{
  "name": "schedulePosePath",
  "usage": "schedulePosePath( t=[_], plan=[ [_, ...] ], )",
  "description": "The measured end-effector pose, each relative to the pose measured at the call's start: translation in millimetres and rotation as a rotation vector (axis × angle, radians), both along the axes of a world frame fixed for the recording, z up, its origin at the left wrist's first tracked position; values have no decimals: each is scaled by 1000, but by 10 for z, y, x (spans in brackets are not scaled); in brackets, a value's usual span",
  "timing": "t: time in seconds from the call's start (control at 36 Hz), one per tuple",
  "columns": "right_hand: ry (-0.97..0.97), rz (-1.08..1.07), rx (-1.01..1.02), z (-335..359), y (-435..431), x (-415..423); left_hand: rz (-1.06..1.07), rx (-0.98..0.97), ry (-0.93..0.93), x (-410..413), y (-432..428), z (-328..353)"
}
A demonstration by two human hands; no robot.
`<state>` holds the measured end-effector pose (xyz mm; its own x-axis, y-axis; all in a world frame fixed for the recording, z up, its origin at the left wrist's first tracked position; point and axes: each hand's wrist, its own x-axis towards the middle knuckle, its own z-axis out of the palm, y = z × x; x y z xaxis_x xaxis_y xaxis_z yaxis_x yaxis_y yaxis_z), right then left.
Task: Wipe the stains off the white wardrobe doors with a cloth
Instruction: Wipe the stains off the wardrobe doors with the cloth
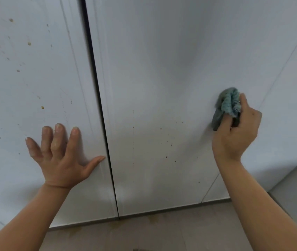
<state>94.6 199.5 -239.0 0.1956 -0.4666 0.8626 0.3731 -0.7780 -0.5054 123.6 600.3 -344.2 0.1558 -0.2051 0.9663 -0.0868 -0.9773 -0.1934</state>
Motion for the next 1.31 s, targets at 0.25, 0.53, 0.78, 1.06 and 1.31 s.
schedulePosePath(
  t=[0.25, 0.53, 0.78, 1.06, 1.31],
  plan=[
    [42, 126, -637, -442, 294, 17, 0, 13, -10, -7, -8, 2],
    [-44, 15, -118, 79, 247, 28, -12, -6, 0, -20, -12, 19],
    [126, 163, -671, -533, 444, -122, -12, -12, 6, -24, -10, 24],
    [-73, 61, 8, 156, 605, -41, -13, -25, 15, -19, 3, 12],
    [68, 230, -664, -362, 744, -142, -15, -31, 8, -13, -5, 13]
  ],
)
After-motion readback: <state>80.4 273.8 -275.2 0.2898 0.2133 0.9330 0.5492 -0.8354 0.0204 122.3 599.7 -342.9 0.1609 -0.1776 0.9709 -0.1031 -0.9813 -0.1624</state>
